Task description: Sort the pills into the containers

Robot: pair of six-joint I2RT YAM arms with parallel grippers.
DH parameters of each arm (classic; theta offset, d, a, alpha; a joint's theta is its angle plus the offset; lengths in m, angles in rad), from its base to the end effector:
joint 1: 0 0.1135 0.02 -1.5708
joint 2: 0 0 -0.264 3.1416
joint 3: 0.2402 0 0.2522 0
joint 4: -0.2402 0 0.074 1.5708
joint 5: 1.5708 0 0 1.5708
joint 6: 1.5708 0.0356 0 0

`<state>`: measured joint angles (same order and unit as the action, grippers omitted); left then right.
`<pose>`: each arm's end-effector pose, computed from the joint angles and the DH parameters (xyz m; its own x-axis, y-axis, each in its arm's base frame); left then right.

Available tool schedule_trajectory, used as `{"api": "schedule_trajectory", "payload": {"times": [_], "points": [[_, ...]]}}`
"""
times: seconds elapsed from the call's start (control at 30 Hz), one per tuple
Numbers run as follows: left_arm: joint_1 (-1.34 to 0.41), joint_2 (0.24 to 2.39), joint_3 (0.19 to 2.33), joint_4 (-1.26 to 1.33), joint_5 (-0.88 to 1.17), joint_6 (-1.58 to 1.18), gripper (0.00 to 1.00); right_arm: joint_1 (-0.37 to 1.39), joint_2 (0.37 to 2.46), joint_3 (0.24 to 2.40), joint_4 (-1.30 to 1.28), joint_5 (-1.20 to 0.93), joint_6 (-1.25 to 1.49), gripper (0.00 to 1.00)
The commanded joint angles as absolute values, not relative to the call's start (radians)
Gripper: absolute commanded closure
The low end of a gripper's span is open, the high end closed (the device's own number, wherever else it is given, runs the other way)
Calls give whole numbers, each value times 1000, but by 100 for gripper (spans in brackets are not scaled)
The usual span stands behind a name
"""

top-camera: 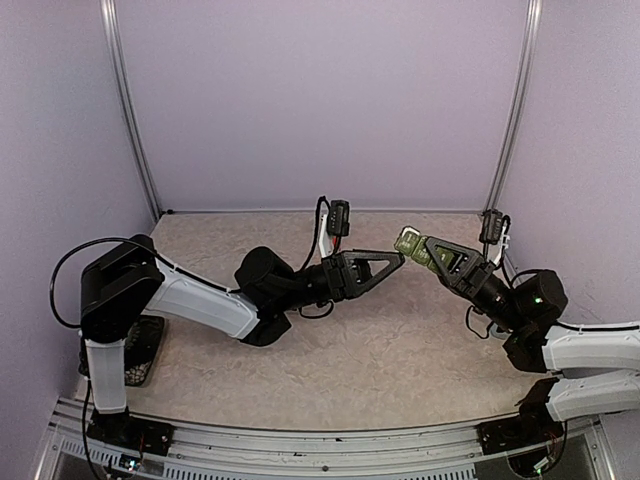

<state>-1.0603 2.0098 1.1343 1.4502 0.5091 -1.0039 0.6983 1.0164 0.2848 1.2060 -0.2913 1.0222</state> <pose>0.1917 -0.3779 0.2599 -0.6687 -0.3135 -0.6742 0.7405 -0.3627 -0.5658 0.1463 0.1361 0.2683 -0.5100 0.6390 -0.5758 -0.7217 0.0464 0.6906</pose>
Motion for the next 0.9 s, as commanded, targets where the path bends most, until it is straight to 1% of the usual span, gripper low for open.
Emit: {"api": "schedule_trajectory", "payload": {"times": [0.0,0.27,0.53,0.87], "points": [[-1060,1951,1143,1532,551,-957,56,706,1037,286,1155,-309,1021,91],[-1055,1935,1160,1558,591,-942,57,706,1025,268,1102,-256,1013,94],[-1067,1965,1210,1608,672,-960,57,706,1056,281,1078,-261,1018,93],[-1076,1925,1205,1606,697,-901,58,704,1071,264,1071,-232,1041,93]]}}
